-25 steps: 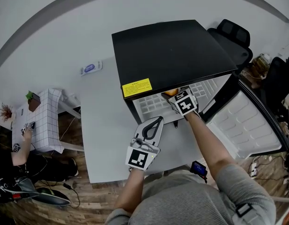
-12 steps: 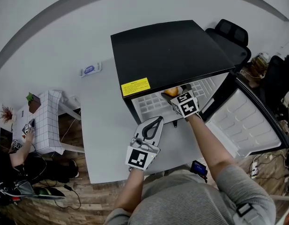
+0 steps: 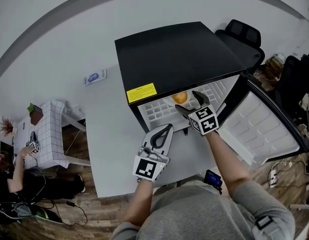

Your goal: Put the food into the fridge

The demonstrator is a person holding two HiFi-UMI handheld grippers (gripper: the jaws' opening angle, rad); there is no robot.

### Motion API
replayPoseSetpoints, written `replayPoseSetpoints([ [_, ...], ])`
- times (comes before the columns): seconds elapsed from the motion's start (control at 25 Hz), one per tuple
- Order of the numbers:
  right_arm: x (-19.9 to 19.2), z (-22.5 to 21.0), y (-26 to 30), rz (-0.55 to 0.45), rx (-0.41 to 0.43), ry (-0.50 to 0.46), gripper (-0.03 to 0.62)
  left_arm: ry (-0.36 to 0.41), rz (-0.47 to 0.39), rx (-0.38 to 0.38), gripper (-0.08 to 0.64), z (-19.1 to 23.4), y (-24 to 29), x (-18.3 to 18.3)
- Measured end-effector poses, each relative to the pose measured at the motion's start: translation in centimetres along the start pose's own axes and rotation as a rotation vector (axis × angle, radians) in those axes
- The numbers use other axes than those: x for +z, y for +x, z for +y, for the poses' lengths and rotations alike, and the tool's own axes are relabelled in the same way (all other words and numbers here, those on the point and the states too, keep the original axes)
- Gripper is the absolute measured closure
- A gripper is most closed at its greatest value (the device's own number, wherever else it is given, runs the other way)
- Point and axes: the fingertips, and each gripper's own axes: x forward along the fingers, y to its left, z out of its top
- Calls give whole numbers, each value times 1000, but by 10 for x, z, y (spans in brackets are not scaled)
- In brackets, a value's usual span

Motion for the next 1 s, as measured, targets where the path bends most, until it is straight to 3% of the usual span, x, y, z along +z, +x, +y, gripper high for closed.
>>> replayPoseSetpoints([
  [0.44, 9, 29, -51, -94, 40, 13, 201, -16, 68, -6, 549, -5, -16, -13],
  [1.0, 32, 60, -121, -247, 76, 51, 201, -35, 83, -26, 549, -17, -24, -12],
])
